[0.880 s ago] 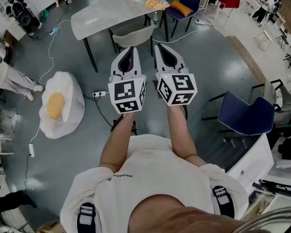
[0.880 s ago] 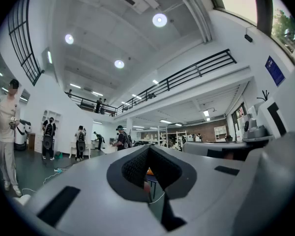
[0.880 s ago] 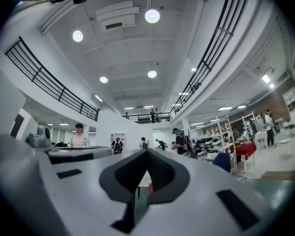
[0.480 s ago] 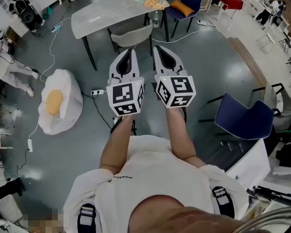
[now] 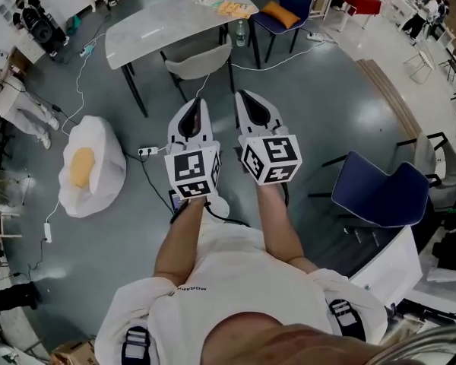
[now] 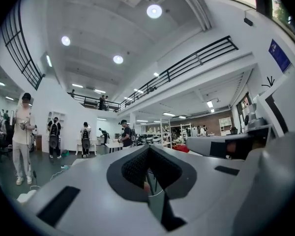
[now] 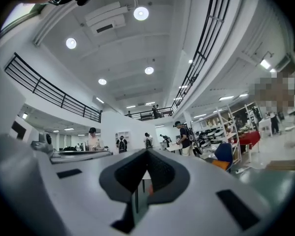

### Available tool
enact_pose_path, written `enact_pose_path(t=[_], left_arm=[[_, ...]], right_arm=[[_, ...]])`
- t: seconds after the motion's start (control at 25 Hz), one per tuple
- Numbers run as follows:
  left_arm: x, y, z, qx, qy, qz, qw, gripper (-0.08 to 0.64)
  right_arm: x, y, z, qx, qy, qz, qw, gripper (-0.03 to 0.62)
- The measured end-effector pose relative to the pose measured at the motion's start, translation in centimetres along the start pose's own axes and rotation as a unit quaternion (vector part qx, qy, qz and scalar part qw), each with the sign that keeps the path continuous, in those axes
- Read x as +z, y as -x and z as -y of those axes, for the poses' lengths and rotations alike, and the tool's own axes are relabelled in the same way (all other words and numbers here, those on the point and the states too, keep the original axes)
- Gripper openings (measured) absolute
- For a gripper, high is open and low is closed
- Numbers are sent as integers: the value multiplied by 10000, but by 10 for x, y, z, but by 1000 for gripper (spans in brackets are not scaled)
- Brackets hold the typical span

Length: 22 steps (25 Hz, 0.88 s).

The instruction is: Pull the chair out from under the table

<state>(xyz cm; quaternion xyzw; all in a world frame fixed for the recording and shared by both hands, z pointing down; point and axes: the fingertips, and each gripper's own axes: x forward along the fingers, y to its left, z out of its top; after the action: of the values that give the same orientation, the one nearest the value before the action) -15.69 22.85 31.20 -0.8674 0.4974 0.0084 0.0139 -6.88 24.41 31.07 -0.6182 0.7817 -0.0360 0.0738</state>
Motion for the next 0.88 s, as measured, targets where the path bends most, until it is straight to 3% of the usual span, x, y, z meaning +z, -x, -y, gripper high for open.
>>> enact_pose_path(t=[0.24,0.48,0.88], left_arm=[[-15,-69,-2,-34,117,-12,9999,3],[-17,-159,-45,131,459,64,9988,3],[-9,-279,-99,219,580,145,9980,3]], right_arm=[[-14,-51,52,-61,-78,-166,9998,12],[-6,-144,78,168,154,-277,9994,12],[5,-269,125,153,334,-338,9988,12]])
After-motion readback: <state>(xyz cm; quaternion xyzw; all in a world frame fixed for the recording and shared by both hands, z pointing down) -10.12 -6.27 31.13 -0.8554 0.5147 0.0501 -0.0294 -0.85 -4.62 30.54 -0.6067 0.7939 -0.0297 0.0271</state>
